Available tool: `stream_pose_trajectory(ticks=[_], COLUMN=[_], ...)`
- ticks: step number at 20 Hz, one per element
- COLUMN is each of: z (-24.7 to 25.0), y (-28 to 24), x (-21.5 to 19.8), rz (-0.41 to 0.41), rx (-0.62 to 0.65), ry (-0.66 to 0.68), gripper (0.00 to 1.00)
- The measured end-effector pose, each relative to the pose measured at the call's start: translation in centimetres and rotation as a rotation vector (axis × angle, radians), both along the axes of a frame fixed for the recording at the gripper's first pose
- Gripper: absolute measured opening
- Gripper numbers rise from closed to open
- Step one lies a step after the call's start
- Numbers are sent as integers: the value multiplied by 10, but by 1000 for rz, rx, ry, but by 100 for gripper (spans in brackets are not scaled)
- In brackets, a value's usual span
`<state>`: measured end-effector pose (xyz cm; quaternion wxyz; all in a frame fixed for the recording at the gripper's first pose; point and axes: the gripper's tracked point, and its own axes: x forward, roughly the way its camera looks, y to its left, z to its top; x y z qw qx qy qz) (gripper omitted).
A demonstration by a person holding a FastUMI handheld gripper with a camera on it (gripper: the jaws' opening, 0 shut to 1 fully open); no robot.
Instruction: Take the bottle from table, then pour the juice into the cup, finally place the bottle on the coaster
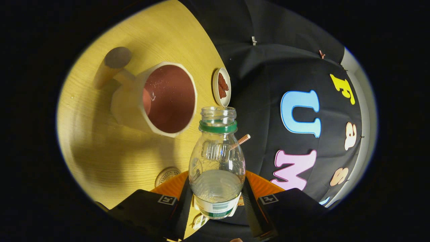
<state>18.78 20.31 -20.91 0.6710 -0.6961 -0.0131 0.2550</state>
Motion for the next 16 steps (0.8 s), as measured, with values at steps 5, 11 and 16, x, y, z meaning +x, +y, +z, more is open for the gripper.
stream_pose_trajectory(ticks=[5, 11, 16], z=[0, 0, 0], y=[6, 9, 8], x=[4, 3, 8], rz=[38, 74, 81], rx=[-58, -121, -145], ry=[-27, -55, -64], gripper=[73, 74, 74])
